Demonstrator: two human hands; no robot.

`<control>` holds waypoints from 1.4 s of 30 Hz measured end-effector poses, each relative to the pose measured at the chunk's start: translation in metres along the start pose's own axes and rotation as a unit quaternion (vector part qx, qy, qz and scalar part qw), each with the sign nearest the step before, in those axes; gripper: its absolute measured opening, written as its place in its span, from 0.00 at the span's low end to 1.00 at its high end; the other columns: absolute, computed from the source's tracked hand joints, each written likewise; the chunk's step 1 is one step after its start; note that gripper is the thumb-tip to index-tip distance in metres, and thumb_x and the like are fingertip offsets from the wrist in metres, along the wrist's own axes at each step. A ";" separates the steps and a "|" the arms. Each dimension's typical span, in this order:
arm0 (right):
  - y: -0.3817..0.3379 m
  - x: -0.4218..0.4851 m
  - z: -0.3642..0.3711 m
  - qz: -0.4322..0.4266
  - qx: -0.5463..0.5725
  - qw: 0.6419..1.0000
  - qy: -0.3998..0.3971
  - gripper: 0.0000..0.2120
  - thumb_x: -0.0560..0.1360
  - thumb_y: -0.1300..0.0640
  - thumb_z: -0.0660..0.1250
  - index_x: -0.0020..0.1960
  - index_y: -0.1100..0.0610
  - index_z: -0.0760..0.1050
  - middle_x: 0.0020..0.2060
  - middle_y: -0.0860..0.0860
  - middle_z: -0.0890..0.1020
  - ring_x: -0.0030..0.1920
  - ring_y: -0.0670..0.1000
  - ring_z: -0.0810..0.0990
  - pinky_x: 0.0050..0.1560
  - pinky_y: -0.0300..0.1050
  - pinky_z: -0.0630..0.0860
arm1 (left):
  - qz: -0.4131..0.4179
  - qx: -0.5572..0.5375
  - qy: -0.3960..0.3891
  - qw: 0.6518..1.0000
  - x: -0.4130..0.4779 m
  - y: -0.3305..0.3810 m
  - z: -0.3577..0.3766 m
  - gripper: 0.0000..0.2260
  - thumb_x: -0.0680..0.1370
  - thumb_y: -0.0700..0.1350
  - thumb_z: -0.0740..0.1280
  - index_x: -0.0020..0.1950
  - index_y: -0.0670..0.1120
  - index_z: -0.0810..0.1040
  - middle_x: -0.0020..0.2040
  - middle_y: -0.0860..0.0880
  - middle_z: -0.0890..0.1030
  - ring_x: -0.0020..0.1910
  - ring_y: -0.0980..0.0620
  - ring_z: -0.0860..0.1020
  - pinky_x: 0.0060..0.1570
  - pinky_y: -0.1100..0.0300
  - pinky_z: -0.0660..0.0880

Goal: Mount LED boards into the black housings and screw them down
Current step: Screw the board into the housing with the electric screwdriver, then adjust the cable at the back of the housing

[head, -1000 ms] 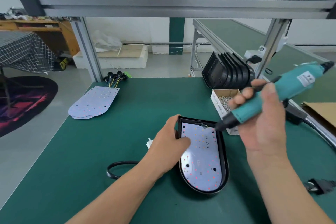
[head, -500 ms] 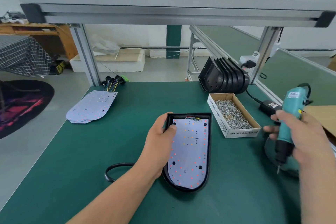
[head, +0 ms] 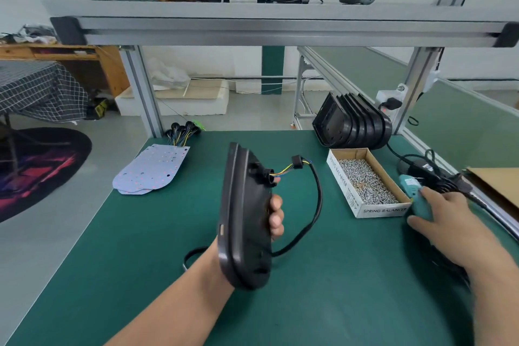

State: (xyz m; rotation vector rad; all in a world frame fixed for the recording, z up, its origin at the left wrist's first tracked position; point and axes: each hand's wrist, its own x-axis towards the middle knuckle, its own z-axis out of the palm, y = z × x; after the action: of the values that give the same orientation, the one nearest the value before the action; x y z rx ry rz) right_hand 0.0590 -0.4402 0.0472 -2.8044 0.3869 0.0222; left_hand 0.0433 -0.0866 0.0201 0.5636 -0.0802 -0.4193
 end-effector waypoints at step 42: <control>-0.137 -0.031 0.015 -0.510 0.092 0.845 0.133 0.04 0.83 0.49 0.69 0.53 0.46 0.83 0.42 0.45 0.78 0.42 0.49 0.79 0.42 0.53 0.77 | 0.082 0.181 0.141 0.970 0.014 0.017 -0.012 0.09 0.80 0.31 0.64 0.48 0.43 0.78 0.45 0.41 0.81 0.45 0.45 0.84 0.50 0.52 0.83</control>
State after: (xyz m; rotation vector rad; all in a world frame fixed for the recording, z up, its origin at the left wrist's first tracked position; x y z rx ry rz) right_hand 0.0660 -0.3017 0.0762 -2.4582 -1.0139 -0.5977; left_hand 0.0647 -0.0735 0.0188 0.9649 0.0727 -0.1593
